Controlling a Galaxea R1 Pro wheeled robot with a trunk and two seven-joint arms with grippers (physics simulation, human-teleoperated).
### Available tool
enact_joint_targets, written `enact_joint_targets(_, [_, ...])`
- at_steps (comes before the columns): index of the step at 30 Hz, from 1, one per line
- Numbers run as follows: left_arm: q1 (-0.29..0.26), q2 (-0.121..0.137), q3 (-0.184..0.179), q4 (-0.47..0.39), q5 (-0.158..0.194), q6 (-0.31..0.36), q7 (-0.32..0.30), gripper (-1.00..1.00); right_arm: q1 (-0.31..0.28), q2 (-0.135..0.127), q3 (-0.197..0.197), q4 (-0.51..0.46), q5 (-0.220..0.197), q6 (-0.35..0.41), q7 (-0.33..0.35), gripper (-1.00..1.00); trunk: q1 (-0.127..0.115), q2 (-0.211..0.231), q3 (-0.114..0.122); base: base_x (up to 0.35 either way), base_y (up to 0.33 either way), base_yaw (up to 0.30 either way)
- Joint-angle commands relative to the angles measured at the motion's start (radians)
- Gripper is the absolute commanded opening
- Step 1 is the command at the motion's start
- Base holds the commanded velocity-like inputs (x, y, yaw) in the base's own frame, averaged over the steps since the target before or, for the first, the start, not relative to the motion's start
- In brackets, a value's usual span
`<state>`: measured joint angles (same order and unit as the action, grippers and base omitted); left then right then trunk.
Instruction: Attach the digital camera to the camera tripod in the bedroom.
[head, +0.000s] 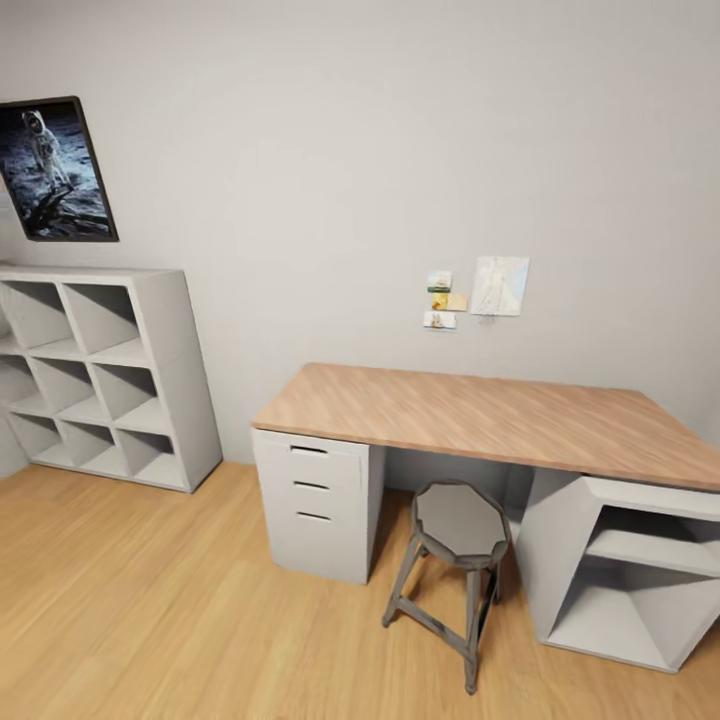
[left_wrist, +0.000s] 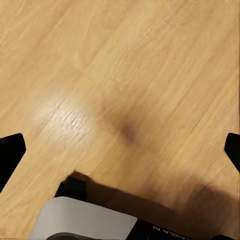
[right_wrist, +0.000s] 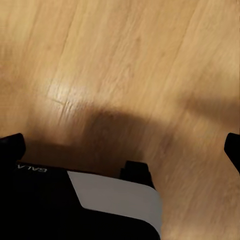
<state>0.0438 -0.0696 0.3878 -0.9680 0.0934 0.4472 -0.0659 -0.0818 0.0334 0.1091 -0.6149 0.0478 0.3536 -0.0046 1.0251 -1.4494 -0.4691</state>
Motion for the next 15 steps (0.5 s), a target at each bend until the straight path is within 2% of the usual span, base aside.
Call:
enact_joint_targets(1, [0.0,-0.002,0.003,-0.004,0.019,0.007,-0.002,1.0,0.0,0.004,0.002,-0.011,0.005,0.008,-0.001,1.0,0.0,-0.001,-0.001,-0.123,0.0,0.287])
enact_joint_targets(4, [0.0,-0.003,0.003,-0.007,0.032,0.006,-0.003,1.0,-0.001,0.014,0.003,-0.034,0.006,0.02,-0.001,1.0,0.0,-0.001,-0.001,-0.177,0.0,0.287])
enact_joint_targets(10, [0.001,-0.005,0.006,-0.011,0.049,-0.008,-0.001,1.0,-0.002,0.04,0.009,-0.114,0.008,0.1,-0.011,1.0,0.0,-0.001,-0.001,-0.246,0.0,0.288])
enact_joint_targets(15, [0.004,-0.005,0.013,-0.014,0.054,-0.017,0.0,1.0,-0.006,0.063,0.044,-0.187,0.007,0.156,-0.057,1.0,0.0,-0.001,-0.001,-0.118,0.0,0.288])
